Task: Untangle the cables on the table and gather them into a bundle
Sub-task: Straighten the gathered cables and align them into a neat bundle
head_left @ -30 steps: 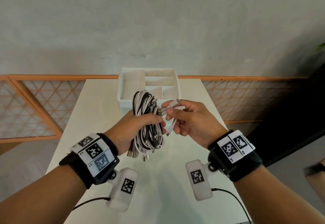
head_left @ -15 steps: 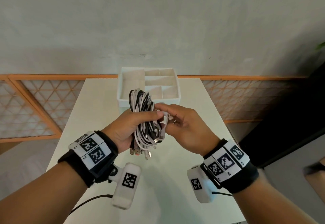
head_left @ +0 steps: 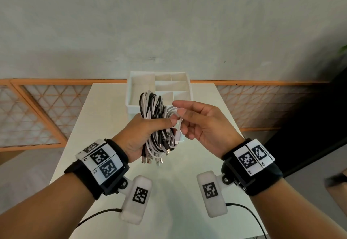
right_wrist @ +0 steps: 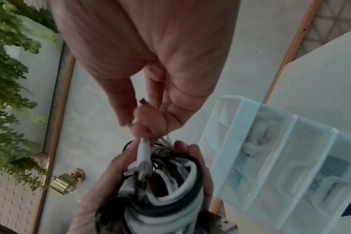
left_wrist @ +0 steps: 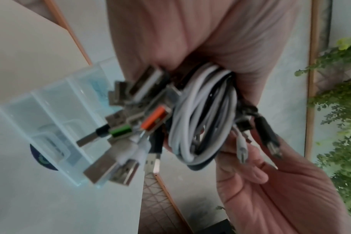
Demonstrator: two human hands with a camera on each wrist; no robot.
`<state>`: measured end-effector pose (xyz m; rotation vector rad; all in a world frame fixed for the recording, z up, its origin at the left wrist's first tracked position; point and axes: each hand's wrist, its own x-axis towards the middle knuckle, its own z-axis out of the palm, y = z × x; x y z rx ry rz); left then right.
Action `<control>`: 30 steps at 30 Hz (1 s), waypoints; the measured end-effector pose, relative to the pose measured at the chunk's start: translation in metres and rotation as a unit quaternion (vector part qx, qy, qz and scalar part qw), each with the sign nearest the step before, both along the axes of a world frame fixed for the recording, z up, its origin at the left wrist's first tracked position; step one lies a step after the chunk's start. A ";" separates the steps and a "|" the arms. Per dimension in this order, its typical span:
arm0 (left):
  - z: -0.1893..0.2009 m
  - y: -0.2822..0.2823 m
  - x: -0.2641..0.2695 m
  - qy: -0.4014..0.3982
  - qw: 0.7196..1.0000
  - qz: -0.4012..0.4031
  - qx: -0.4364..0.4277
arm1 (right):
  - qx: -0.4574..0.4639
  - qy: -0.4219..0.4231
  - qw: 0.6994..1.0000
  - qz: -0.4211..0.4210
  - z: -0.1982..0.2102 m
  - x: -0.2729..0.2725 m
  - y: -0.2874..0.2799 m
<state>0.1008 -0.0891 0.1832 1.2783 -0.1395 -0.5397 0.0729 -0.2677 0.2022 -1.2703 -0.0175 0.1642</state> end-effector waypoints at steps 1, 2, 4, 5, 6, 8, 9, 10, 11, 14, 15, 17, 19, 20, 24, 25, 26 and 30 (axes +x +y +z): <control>0.001 0.000 -0.001 0.001 1.000 -0.002 -0.005 | -0.005 -0.002 1.000 0.006 0.000 0.001 -0.001; 0.001 0.000 -0.001 0.008 1.000 -0.001 -0.013 | -0.008 -0.005 1.000 0.009 -0.001 0.001 -0.001; 0.000 0.000 -0.001 0.039 0.999 0.000 -0.034 | -0.017 -0.014 1.000 0.002 -0.002 0.001 -0.001; 0.000 0.000 -0.001 0.050 0.998 -0.001 -0.040 | -0.021 -0.019 1.000 -0.007 -0.002 0.002 0.001; 0.000 -0.001 0.000 0.054 0.998 -0.005 -0.040 | -0.023 -0.024 0.999 -0.017 -0.003 0.002 0.003; 0.001 -0.002 0.000 0.055 0.998 -0.013 -0.038 | -0.029 -0.034 0.998 -0.037 -0.003 0.002 0.004; 0.003 -0.003 -0.001 0.053 0.998 -0.018 -0.039 | -0.032 -0.038 0.998 -0.046 -0.001 0.003 0.004; 0.004 -0.003 -0.001 0.050 0.998 -0.021 -0.040 | -0.032 -0.041 0.997 -0.055 0.000 0.005 0.003; 0.006 -0.003 -0.001 0.047 0.998 -0.025 -0.042 | -0.027 -0.041 0.997 -0.062 0.002 0.007 0.002; 0.008 -0.004 0.000 0.046 0.997 -0.027 -0.052 | -0.019 -0.047 0.996 -0.067 0.005 0.007 0.004; 0.009 -0.005 0.000 0.042 0.997 -0.030 -0.058 | -0.025 -0.049 0.996 -0.071 0.004 0.006 0.006; 0.009 -0.007 0.000 0.031 0.997 -0.025 -0.070 | -0.049 -0.055 0.994 -0.084 0.000 0.002 0.011; 0.007 -0.007 0.000 0.040 0.997 0.010 -0.066 | -0.085 -0.057 0.990 -0.101 -0.006 -0.001 0.015; 0.005 -0.008 -0.001 0.048 0.996 0.022 -0.067 | -0.099 -0.056 0.988 -0.107 -0.008 -0.003 0.016; 0.005 -0.008 -0.002 0.061 0.996 0.028 -0.065 | -0.052 -0.026 0.992 -0.111 -0.010 -0.008 0.020; 0.007 -0.008 -0.001 0.062 0.996 0.029 -0.065 | -0.042 -0.024 0.992 -0.112 -0.008 -0.008 0.020; 0.008 -0.008 0.001 0.063 0.995 0.031 -0.065 | -0.063 -0.036 0.990 -0.118 -0.008 -0.007 0.020; 0.005 -0.003 0.004 0.064 0.995 0.040 -0.058 | -0.231 -0.109 0.963 -0.090 -0.007 -0.007 0.023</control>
